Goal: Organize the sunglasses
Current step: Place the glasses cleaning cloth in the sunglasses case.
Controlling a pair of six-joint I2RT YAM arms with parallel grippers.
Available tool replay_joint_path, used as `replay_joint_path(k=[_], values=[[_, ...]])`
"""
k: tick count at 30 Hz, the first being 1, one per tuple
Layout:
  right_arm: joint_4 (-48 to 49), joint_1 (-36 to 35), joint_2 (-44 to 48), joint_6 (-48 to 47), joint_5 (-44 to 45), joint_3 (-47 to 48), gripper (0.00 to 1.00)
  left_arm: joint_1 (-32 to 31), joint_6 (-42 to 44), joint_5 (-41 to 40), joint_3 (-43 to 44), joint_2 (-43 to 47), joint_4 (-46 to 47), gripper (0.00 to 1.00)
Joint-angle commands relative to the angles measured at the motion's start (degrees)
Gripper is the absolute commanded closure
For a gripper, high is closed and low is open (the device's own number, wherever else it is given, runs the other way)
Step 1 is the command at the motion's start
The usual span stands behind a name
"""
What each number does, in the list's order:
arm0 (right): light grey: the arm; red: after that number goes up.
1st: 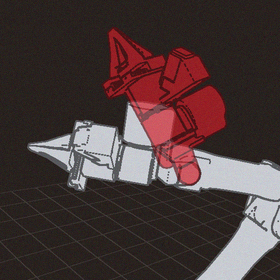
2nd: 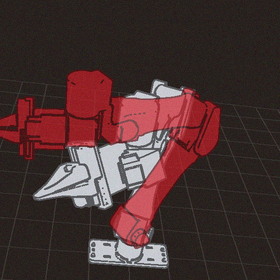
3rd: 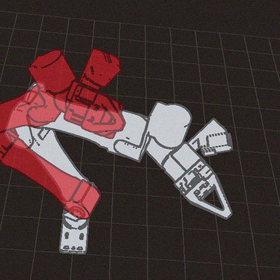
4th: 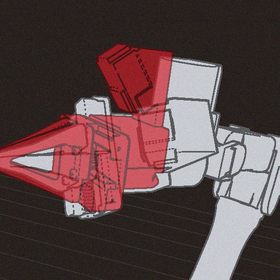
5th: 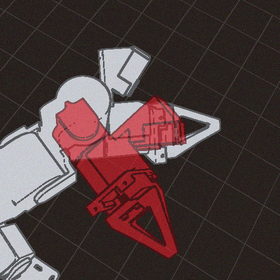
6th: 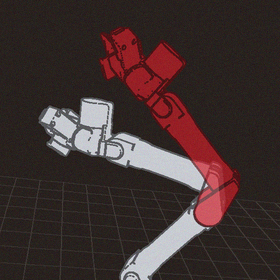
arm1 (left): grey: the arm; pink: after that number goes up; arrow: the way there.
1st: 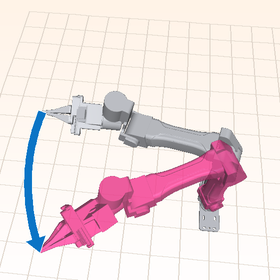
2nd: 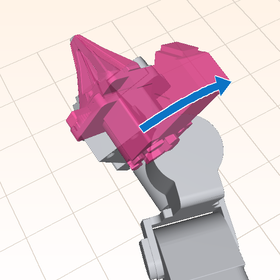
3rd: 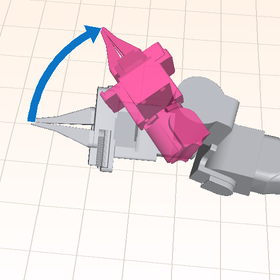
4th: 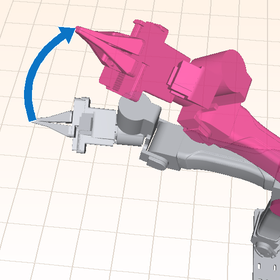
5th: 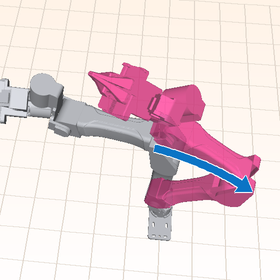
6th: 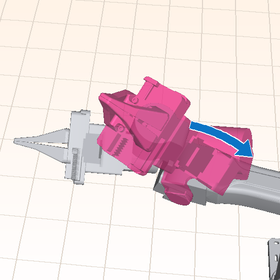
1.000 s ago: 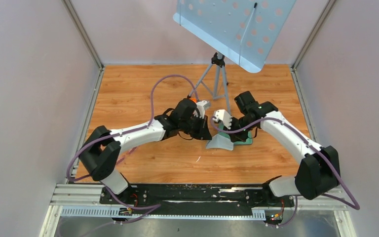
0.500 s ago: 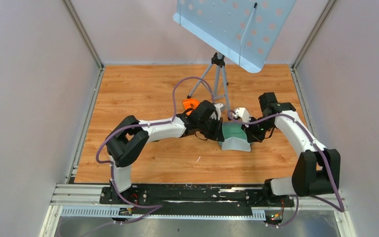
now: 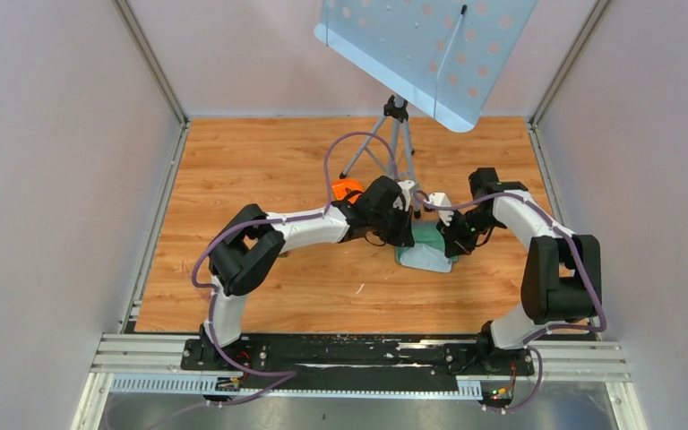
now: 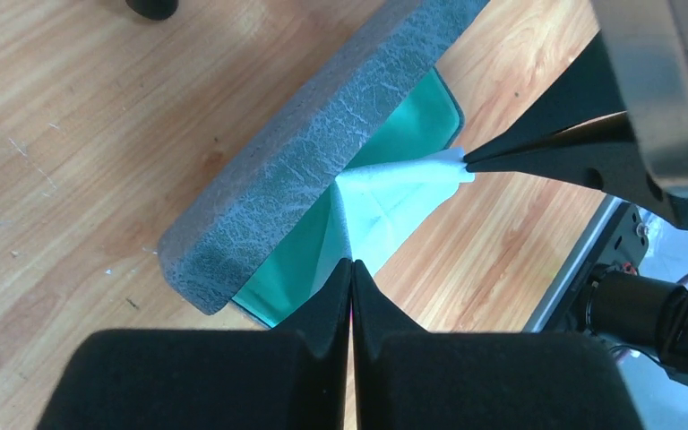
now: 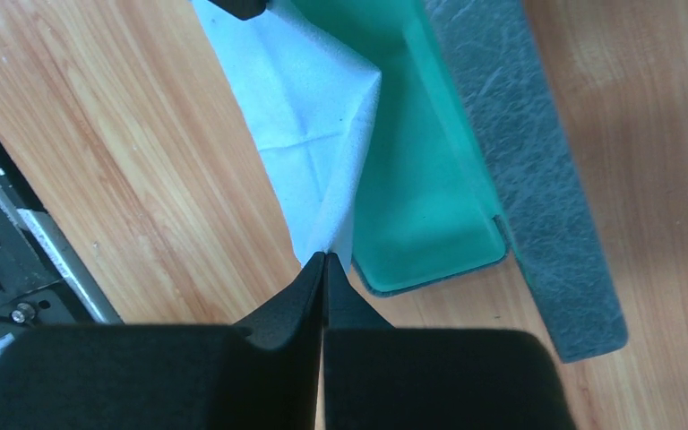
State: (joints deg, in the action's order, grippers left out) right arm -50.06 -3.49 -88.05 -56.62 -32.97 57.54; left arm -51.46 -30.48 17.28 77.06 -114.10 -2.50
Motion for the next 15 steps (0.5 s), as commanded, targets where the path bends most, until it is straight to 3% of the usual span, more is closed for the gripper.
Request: replay_joint_path(k=[1,15], values=[[1.8,0.9,-0.7,0.2,-1.3,1.8,1.0,-0.1,2.6,-3.0,2.1,-0.5,-0.9,1.0],[7.3,1.2,-0.7,1.7,3.7,1.1,1.0,-0.1,5.0,-5.0,4.7,-2.7,-4.7,1.0]])
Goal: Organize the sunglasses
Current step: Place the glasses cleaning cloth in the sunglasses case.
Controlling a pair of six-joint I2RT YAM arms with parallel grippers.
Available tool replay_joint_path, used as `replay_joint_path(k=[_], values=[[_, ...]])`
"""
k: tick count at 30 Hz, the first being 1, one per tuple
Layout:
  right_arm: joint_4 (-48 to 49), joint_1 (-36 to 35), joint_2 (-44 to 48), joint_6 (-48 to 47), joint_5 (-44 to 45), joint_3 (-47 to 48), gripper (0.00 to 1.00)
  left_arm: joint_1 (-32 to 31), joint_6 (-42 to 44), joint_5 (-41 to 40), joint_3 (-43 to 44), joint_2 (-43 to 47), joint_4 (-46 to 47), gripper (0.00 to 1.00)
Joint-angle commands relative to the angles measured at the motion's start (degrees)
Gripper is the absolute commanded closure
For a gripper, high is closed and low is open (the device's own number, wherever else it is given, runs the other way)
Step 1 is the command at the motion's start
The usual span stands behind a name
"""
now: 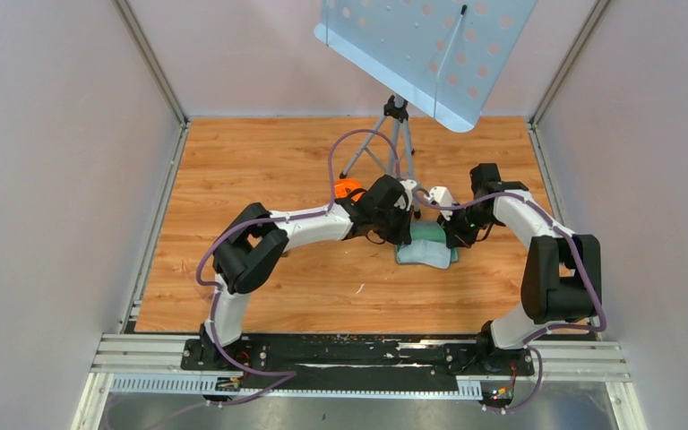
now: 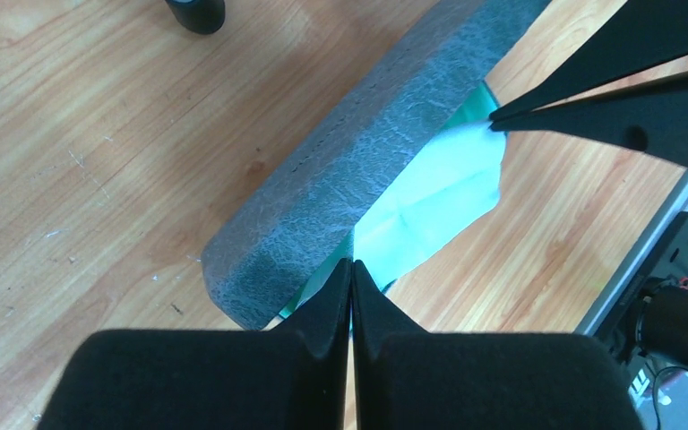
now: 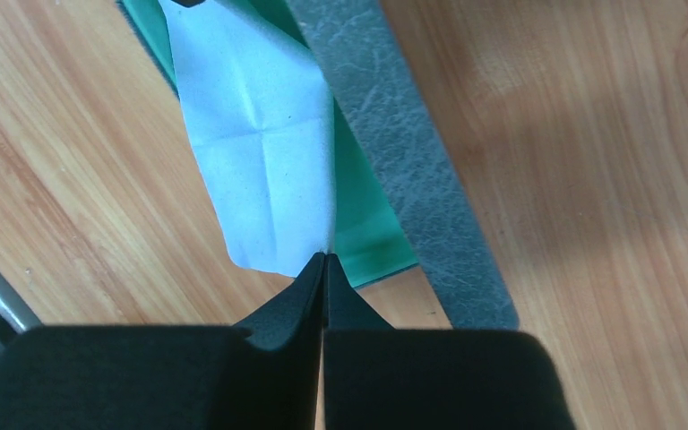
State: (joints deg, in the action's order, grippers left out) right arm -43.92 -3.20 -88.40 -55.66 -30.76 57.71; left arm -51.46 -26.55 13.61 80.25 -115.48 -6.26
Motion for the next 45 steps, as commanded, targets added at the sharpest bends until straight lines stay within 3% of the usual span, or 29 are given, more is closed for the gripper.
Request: replay_joint_path(k=[1,40,45], values=[[1.5,1.1,-0.3,0.8,1.7,0.8,1.0,-0.1,1.0,-1.4,1.6,-1.5,-0.9,1.0],[8.4,1.1,-2.6,2.2,3.7,-2.0,0.97,-0.1,1.2,-3.6,3.9,-2.9,-3.3,0.98],[8.3,1.1,-1.8,2.5,3.1,-2.3,1.0,-0.1,1.0,-3.1,3.7,-2.8,-3.1,1.0]])
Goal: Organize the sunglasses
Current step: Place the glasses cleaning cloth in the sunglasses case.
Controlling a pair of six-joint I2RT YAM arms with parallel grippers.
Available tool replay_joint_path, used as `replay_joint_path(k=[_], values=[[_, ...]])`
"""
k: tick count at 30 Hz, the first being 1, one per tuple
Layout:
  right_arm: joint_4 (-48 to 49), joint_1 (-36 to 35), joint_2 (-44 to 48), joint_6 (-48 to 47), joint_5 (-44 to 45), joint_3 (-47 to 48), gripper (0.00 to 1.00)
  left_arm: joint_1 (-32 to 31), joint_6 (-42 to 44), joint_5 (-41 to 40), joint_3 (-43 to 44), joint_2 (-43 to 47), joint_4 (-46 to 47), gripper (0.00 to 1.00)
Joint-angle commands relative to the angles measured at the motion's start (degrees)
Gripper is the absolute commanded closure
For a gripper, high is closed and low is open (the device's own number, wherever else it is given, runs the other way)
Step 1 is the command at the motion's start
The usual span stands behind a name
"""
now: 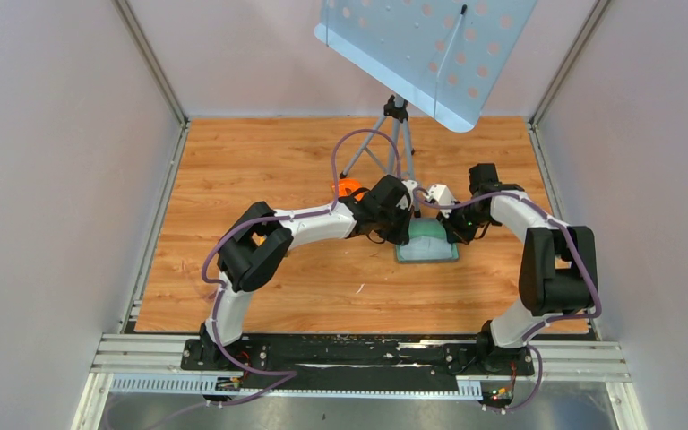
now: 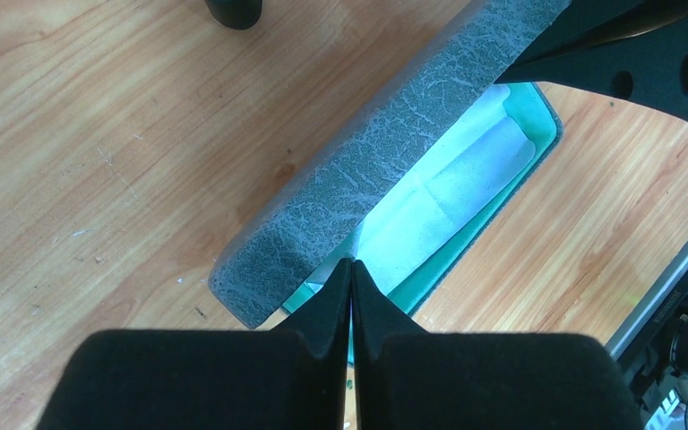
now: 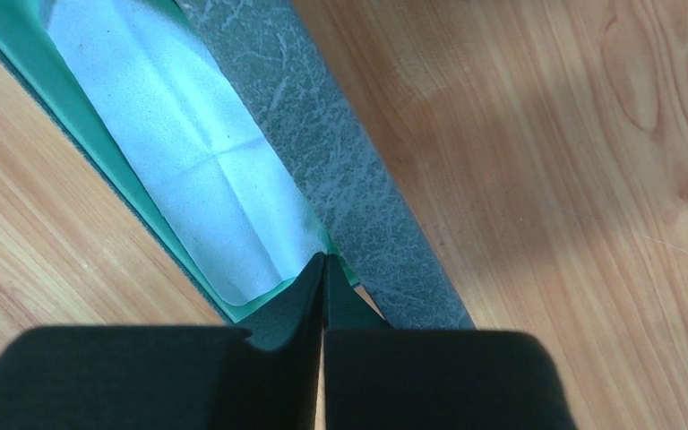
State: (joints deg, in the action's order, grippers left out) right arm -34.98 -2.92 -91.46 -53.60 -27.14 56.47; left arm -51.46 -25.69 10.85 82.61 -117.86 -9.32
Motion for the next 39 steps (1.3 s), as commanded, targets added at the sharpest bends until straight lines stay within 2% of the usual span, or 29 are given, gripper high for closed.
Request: replay_joint_path(k=[1,12,26,32,39], values=[[-0.7,0.8,1.6,0.5,-0.7,-1.1,1.0,-0.1,0.2,-0.2,1.2,-0.3,0.1,1.0],[-5.6,0.9,10.4,0.2,-2.0,-1.4,1.0,-0.7,-0.6,-0.1,-2.4,5.2,2.1,1.0],[-16.6,0.7,23.6,3.1,-6.4,-5.2,1.0,-5.1,-2.7,0.7,-9.1,14.4,3.3,1.0],[-16.8,0.7,28.3,4.1,-6.1,-9.7,1.0,-6.3,-3.5,-0.3,-11.7,15.1,3.4,1.0],[-13.6,0.7,26.6,3.8,-2.1,-11.1,1.0,-6.2,-2.9,-1.3,-12.2,12.7,3.1,1.0]])
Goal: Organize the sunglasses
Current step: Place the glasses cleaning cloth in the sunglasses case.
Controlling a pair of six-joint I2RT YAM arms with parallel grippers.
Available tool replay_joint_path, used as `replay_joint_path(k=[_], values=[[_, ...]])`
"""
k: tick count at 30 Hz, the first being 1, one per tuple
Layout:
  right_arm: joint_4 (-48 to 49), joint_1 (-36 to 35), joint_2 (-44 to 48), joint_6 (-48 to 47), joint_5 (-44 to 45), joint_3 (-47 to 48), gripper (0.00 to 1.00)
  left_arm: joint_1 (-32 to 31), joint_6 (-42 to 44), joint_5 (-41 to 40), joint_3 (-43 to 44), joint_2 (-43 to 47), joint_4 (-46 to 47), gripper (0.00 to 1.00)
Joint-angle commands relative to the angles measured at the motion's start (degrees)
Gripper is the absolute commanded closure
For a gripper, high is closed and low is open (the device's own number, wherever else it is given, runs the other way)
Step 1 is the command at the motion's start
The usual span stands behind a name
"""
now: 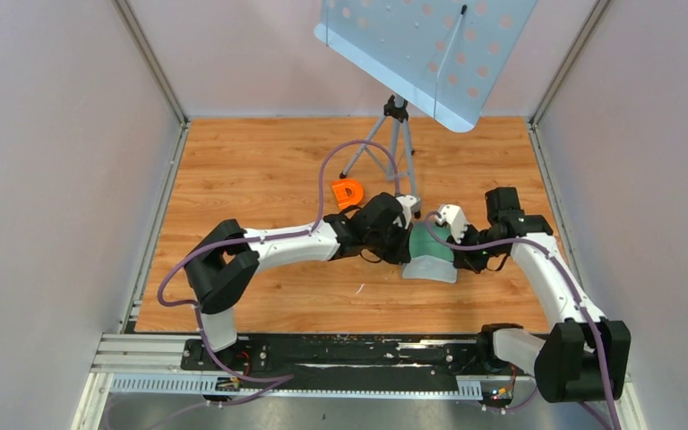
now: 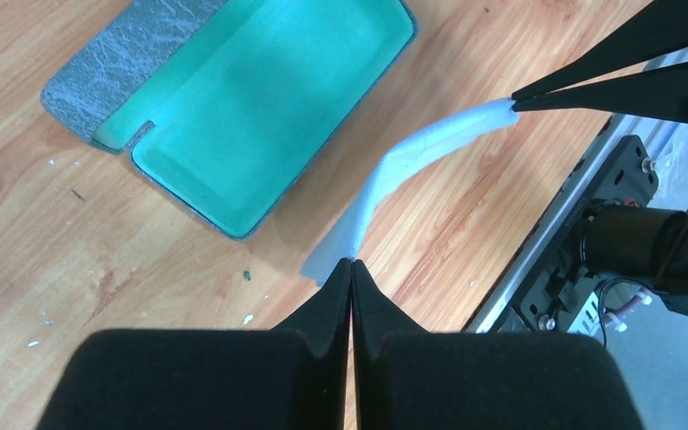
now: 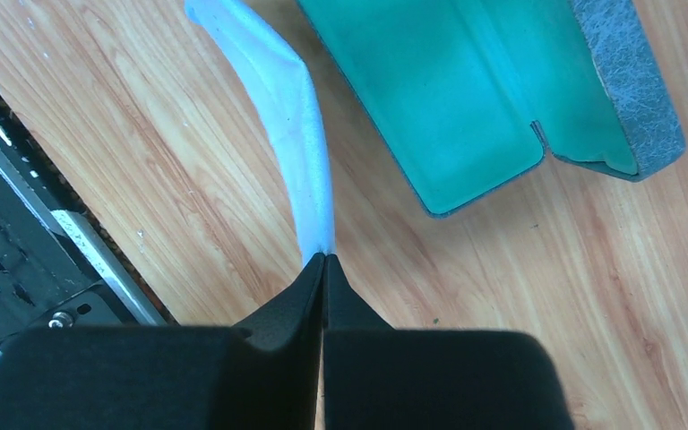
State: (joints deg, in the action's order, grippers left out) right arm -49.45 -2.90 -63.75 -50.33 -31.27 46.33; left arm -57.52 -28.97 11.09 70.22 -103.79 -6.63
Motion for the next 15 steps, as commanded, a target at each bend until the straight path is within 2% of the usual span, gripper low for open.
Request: replay_joint_path(k=[1,9,15], values=[[1.8,0.7,-1.8,0.6,2.6,-0.9,1.0,-0.2,0.8,-1.7,0.7,-2.0,0.3,1.0],[9.7,0.8,-10.9,2.6,5.5,0.9,1.0,-0.1,3.7,-3.5,8.5,-9.2,-2.4,1.0],[12.3,0.7,-14.1,4.5,4.8,3.0,1.0,-0.1,4.7,-6.9,11.3,-10.2,-3.8,1.0]])
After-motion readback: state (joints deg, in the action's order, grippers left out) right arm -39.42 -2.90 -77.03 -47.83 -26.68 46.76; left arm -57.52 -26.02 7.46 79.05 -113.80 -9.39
